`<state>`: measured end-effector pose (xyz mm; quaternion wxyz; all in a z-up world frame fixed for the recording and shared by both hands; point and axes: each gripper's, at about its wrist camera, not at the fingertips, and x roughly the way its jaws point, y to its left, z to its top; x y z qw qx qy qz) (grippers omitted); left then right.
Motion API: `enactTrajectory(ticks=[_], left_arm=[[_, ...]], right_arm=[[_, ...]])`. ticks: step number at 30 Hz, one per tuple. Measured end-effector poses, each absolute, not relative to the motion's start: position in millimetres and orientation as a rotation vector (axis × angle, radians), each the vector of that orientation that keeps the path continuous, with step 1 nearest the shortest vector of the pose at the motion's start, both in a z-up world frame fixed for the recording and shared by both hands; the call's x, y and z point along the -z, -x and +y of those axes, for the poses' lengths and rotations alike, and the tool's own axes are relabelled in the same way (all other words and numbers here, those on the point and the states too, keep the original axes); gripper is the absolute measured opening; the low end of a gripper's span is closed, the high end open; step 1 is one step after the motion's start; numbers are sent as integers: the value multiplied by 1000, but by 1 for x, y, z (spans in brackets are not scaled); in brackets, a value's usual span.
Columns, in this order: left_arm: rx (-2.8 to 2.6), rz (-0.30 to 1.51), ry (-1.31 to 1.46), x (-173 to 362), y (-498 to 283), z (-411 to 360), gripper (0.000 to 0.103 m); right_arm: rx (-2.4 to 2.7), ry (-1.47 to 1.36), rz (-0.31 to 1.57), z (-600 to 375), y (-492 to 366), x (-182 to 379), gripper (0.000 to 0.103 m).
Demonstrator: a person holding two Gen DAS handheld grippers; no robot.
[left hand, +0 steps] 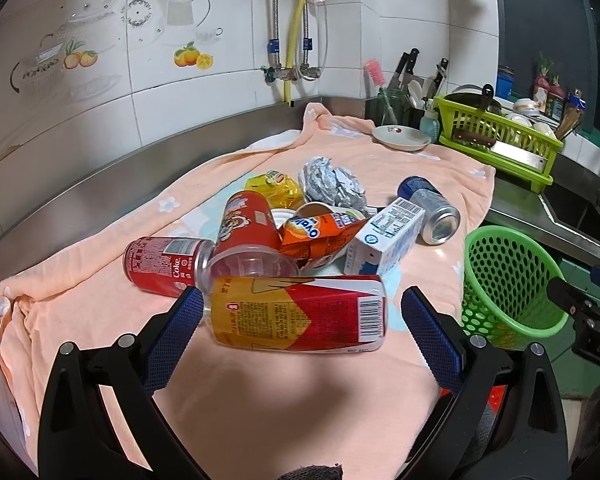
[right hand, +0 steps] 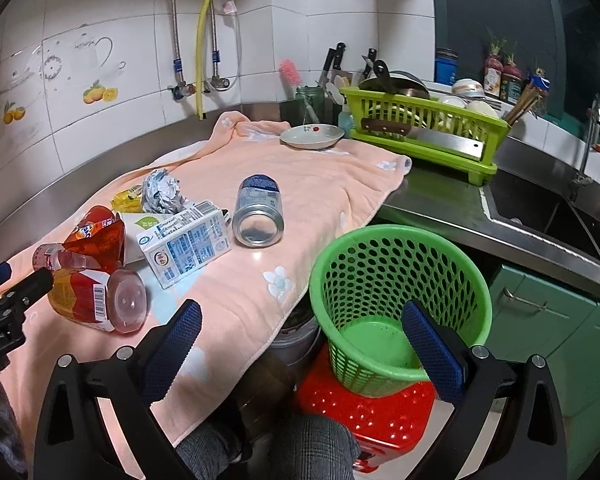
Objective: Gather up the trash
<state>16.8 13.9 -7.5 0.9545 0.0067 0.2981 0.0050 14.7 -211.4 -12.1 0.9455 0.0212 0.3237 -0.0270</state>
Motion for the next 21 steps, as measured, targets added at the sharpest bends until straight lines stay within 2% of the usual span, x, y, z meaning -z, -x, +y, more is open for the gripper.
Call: enactTrajectory(ticks=[9,21], left_arm=[[-18,613,-24,7,-20,34,98],[76,648,-59,14,-20,54,98]], right_arm=[[-20,-32,680,-215,-58,5,97],[-148,-1,804,-212,-168,4,96]])
